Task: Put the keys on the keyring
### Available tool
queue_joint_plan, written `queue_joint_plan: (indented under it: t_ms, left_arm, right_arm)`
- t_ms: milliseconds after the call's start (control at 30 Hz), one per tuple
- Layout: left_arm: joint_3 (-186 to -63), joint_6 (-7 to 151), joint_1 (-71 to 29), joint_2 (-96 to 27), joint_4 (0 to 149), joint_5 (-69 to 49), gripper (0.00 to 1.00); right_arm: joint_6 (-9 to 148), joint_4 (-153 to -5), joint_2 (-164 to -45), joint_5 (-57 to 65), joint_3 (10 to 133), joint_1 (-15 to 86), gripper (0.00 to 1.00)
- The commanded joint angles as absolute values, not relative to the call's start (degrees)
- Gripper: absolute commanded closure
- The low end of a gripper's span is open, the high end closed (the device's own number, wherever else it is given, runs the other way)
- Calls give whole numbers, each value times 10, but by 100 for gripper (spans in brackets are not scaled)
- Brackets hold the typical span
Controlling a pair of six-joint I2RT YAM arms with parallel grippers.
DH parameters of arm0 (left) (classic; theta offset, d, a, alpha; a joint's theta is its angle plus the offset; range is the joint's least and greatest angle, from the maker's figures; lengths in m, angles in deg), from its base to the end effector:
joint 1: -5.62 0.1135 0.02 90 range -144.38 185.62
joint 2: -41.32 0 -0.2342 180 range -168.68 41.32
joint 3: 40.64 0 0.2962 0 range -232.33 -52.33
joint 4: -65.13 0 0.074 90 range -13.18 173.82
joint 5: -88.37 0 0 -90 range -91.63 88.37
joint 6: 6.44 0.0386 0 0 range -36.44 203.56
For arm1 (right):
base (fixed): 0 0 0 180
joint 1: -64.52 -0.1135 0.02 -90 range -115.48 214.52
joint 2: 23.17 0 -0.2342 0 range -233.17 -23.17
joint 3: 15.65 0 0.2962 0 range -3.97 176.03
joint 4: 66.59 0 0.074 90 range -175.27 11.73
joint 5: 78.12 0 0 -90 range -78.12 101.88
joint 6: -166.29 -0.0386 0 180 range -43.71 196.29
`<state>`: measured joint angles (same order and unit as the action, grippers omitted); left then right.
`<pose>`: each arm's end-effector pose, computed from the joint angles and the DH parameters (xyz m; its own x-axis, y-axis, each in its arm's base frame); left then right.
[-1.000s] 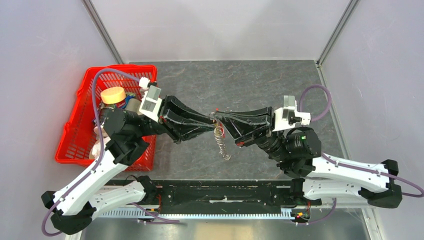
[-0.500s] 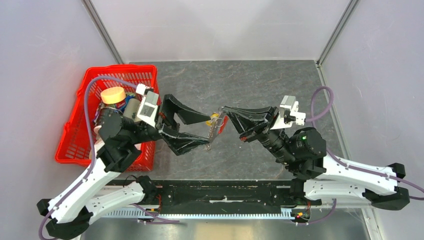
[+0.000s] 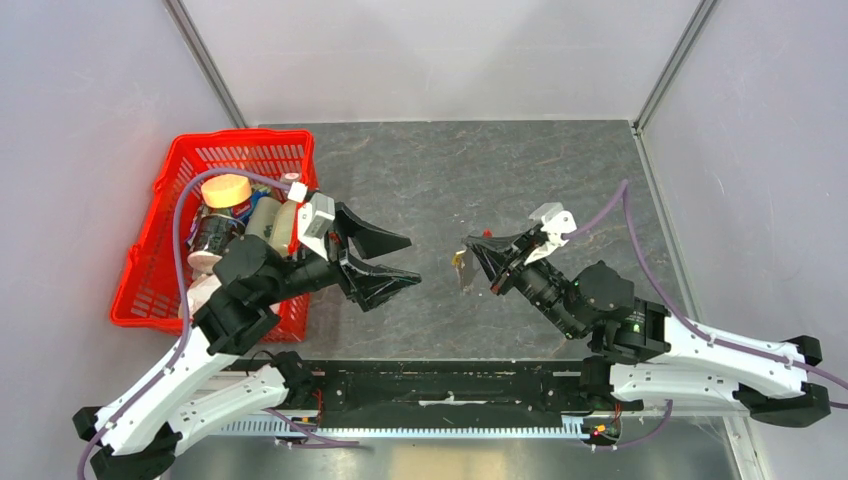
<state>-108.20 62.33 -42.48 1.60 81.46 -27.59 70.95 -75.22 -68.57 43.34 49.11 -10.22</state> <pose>0.1265 -0.1663 0.4232 -0.2218 -0.2403 -0.9450 0.9391 0.2083 -0.2734 0.0826 0.2263 0.3984 -0.0152 0.2458 -0.9692 -0.6895 0.6994 0.1882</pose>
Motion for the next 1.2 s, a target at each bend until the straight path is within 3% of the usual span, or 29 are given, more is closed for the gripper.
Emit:
queue_joint_plan:
  t_ms: [0, 267, 533, 933, 1167]
  left_arm:
    - [-1079, 650, -426, 24, 829, -255, 20]
    - [-1066, 652, -427, 36, 834, -253, 20]
    - [-1055, 656, -427, 47, 842, -247, 20]
    - [-1044, 668, -426, 79, 878, -223, 20]
    - [-1045, 674, -426, 82, 890, -217, 20]
  right_arm:
    - [640, -873, -663, 463, 462, -92, 100]
    - [532, -921, -672, 412, 371, -51, 100]
    - [518, -914, -755, 357, 369, -12, 100]
    - [496, -705, -971, 221, 384, 84, 100]
    - [469, -623, -1128, 188, 453, 118, 100]
